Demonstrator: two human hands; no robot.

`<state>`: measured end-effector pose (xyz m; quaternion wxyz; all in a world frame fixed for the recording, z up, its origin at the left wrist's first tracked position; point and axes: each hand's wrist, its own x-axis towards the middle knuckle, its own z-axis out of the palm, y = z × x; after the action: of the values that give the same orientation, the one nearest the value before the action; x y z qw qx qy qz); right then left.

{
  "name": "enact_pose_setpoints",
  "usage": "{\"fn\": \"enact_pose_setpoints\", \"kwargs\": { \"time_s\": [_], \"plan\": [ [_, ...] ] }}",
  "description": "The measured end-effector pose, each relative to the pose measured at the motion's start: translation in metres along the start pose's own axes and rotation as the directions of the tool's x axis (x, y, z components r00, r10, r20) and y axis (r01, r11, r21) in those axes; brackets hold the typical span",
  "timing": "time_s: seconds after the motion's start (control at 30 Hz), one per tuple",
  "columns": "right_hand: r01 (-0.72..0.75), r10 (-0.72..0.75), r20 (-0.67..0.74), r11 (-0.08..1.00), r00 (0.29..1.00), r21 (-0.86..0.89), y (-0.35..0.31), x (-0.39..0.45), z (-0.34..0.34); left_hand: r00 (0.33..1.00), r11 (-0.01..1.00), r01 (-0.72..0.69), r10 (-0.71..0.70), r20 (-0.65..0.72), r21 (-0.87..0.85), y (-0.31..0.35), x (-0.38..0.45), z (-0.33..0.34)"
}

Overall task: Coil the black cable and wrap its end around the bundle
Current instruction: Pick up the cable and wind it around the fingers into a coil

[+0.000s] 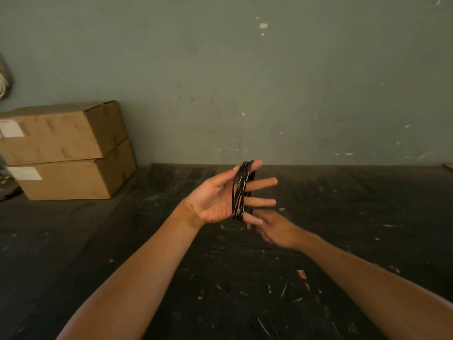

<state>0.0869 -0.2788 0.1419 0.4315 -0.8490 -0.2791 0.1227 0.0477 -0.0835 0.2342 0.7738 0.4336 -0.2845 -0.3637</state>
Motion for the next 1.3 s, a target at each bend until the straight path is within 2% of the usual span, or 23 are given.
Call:
{"fn": "enact_pose_setpoints", "kwargs": {
  "time_s": [0.17,0.37,0.5,0.67,0.8,0.87,1.0,1.07,1.2,1.3],
  "plan": [
    [-0.037,0.035,0.198,0.999,0.980,0.008,-0.012,-0.015,0.037,0.996,1.000,-0.024,0.024,-0.084,-0.004,0.003,-0.001,-0.008],
    [0.031,-0.035,0.297,0.999,0.954,0.021,-0.041,-0.030,0.047,0.972,0.998,-0.055,0.046,-0.228,-0.033,-0.001,-0.005,-0.021],
    [0.092,-0.066,0.323,0.993,0.944,-0.068,-0.057,-0.032,0.040,0.952,0.999,-0.048,0.044,-0.303,-0.005,-0.007,-0.006,-0.028],
    [0.227,-0.167,0.278,0.953,0.946,-0.200,-0.077,-0.033,0.018,0.912,1.000,-0.016,0.011,-0.410,-0.008,-0.014,-0.011,-0.038],
    [0.280,-0.218,0.229,0.916,0.949,-0.289,-0.096,-0.029,-0.005,0.910,0.998,-0.013,-0.011,-0.414,-0.056,-0.026,-0.012,-0.042],
    [0.251,-0.203,0.203,0.934,0.958,-0.253,-0.103,-0.026,-0.016,0.919,0.999,-0.003,-0.017,-0.394,-0.052,-0.030,-0.012,-0.043],
    [0.057,-0.048,0.134,0.996,0.990,-0.066,-0.112,-0.021,-0.036,0.908,0.996,0.065,-0.032,-0.418,0.065,-0.032,-0.012,-0.045],
    [0.014,-0.013,0.101,1.000,0.995,-0.008,-0.116,-0.018,-0.045,0.897,0.997,0.070,-0.043,-0.440,0.044,-0.033,-0.013,-0.049],
    [-0.061,0.059,0.024,0.996,0.998,0.059,-0.122,-0.015,-0.063,0.916,0.992,0.119,-0.098,-0.388,0.031,-0.031,-0.014,-0.047],
    [-0.095,0.102,-0.017,0.971,0.995,0.219,-0.126,-0.010,-0.076,0.931,0.979,0.189,-0.153,-0.332,0.079,-0.033,-0.016,-0.043]
  ]
}}
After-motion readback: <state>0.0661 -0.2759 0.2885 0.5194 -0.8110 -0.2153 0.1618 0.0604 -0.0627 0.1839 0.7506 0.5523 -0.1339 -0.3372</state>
